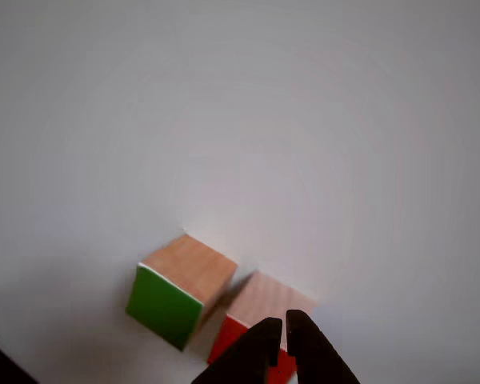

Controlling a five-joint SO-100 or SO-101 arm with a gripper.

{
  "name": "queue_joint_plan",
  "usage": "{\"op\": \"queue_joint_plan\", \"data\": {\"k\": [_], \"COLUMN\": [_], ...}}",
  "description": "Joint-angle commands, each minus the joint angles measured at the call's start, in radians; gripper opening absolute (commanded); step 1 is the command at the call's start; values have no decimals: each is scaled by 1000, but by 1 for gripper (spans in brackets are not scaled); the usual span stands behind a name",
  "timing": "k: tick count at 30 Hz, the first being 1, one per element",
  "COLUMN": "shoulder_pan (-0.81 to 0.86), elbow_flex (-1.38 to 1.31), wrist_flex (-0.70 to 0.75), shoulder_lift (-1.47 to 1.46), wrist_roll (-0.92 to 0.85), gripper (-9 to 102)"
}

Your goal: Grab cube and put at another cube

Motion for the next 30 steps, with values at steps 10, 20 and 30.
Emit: {"op": "queue_joint_plan", "data": {"k": [10,20,30], "shoulder_pan": [-140,-190,-129], "elbow_flex": [-322,-781,-877], "wrist_flex": [178,538,607], "shoulder_lift": [38,-265,-459], "wrist_roll": [-367,-569,-750], "gripper": [5,19,29]}}
